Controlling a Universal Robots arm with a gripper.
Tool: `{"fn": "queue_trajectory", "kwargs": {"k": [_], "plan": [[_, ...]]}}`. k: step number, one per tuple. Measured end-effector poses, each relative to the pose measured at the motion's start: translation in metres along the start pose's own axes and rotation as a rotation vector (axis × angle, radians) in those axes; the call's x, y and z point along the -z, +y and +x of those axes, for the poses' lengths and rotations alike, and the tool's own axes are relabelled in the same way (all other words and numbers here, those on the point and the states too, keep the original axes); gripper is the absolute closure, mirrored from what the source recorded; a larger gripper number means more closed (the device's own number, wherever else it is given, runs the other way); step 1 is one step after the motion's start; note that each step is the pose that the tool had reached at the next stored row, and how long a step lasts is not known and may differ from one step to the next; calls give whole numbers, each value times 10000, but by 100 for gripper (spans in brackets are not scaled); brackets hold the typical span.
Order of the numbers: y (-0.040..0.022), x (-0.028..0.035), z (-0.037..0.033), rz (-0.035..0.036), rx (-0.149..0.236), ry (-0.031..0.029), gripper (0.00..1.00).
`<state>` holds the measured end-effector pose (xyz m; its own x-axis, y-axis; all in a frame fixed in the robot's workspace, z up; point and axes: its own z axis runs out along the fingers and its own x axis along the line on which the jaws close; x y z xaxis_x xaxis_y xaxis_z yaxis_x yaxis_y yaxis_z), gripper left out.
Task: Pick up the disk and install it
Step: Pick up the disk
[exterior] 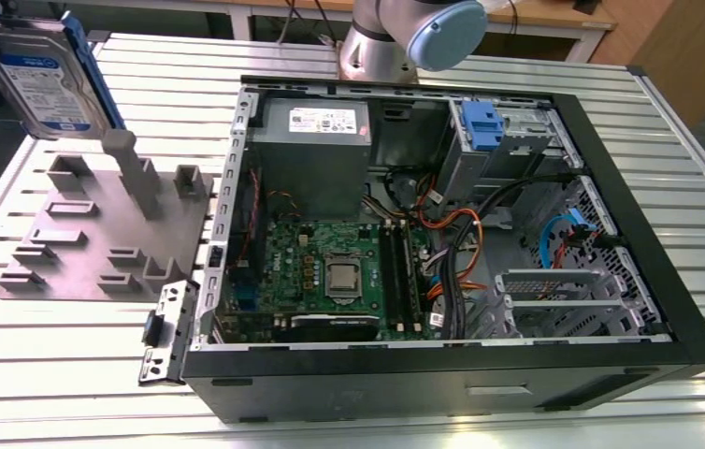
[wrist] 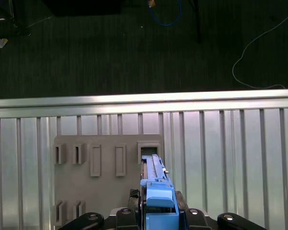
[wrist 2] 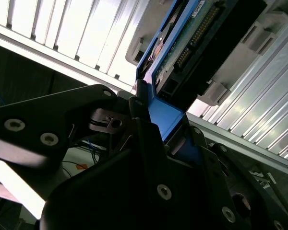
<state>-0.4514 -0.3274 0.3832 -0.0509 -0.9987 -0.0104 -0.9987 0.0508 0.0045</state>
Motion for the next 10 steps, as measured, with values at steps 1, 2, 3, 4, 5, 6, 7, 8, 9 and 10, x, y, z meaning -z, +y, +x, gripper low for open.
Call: {"fn": "queue_trajectory", "kwargs": {"k": [1,2,3,4,5,6,7,8,9,10], "plan": [[0,4,0,1,0,0,64],[0,7,0,0,0,0,64],[0,9,0,1,0,0,64],[0,13,0,0,0,0,64],[0,16,0,0,0,0,64],[0,19,0,0,0,0,64],[0,22,0,1,0,0,64],[0,25,0,0,0,0,64],[0,28,-1,0,0,0,64],[0,30,0,1,0,0,64]]}}
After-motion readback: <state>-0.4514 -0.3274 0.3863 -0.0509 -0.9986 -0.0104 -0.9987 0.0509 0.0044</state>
